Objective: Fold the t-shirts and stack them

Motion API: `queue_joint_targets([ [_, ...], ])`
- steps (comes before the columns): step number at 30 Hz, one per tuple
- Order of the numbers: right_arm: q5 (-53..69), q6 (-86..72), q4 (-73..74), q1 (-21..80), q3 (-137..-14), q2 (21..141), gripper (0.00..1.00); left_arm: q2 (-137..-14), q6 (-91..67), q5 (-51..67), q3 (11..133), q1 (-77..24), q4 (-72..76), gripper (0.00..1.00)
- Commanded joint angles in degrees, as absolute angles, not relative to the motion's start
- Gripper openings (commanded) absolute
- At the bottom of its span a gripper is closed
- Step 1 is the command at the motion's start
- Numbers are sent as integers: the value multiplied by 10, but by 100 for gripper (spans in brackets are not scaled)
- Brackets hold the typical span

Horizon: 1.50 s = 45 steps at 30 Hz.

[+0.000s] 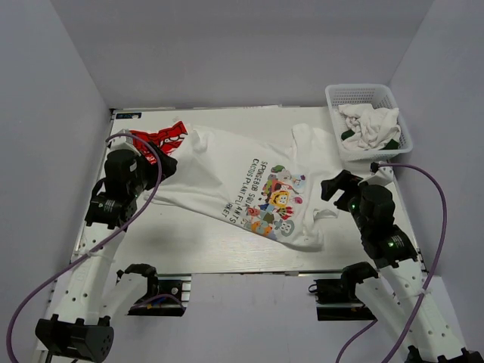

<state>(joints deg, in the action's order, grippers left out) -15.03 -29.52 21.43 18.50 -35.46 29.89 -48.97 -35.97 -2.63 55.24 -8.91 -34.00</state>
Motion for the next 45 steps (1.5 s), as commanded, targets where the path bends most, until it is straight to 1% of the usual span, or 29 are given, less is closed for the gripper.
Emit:
queue_joint_targets([
  [1, -138, -290, 179, 185, -359, 305, 90, -481, -352, -42, 563, -91, -359, 100],
  [3, -108, -265, 155, 188, -357, 316, 90, -473, -366, -49, 540, -91, -346, 100],
  [5, -91, -259, 146, 186, -358, 334, 90, -468, -366, -25, 527, -85, -316, 100],
  [6, -56, -260, 142, 189, -357, 347, 90, -468, -366, -25, 527, -85, -316, 100],
  [8, -26, -264, 119, 189, -352, 377, 90, -475, -366, -18, 527, -85, -310, 100],
  [9, 20, -264, 112, 191, -345, 391, 90, -484, -366, -18, 527, -85, -310, 100],
  [10, 62, -266, 79, 195, -341, 443, 90, -493, -366, -11, 527, -85, -310, 100],
  [11, 102, -264, 61, 203, -335, 466, 90, -493, -366, -11, 527, -85, -310, 100],
  [13, 118, -263, 8, 227, -337, 558, 90, -501, -366, -3, 527, -85, -310, 100],
  [14, 109, -263, -13, 249, -345, 580, 90, -506, -366, -3, 527, -85, -310, 100],
  [17, 75, -242, -28, 308, -402, 705, 90, -506, -366, -3, 522, -85, -310, 100],
  [19, 67, -212, -31, 341, -444, 744, 90, -506, -366, -3, 516, -85, -310, 100],
  [20, 55, -207, -24, 356, -473, 806, 90, -506, -366, -3, 516, -85, -310, 100],
  [21, 48, -205, -19, 379, -509, 830, 90, -506, -366, -3, 516, -85, -310, 100],
  [22, 36, -203, -11, 388, -525, 851, 90, -506, -366, -3, 516, -85, -310, 100],
  [23, 31, -201, -1, 400, -560, 922, 90, -506, -366, -3, 516, -85, -310, 100],
  [25, -23, -197, 35, 419, -609, 980, 90, -511, -366, 18, 516, -85, -304, 100],
  [30, -81, -185, 116, 459, -724, 1115, 90, -530, -371, 25, 510, -85, -310, 100],
  [34, -115, -199, 124, 475, -693, 1115, 90, -530, -384, 13, 510, -85, -310, 100],
  [36, -128, -229, 127, 474, -638, 1096, 90, -535, -384, 13, 504, -85, -304, 100],
  [39, -165, -269, 149, 471, -551, 1042, 90, -552, -389, 13, 504, -85, -291, 100],
  [40, -187, -286, 156, 469, -514, 1001, 90, -557, -389, 13, 504, -85, -291, 100],
  [42, -196, -322, 186, 467, -461, 972, 90, -569, -389, 8, 517, -85, -291, 100],
  [43, -205, -330, 201, 467, -429, 924, 90, -580, -389, 8, 517, -85, -291, 100],
  [45, -202, -345, 225, 465, -392, 891, 90, -591, -389, -4, 522, -85, -291, 100],
])
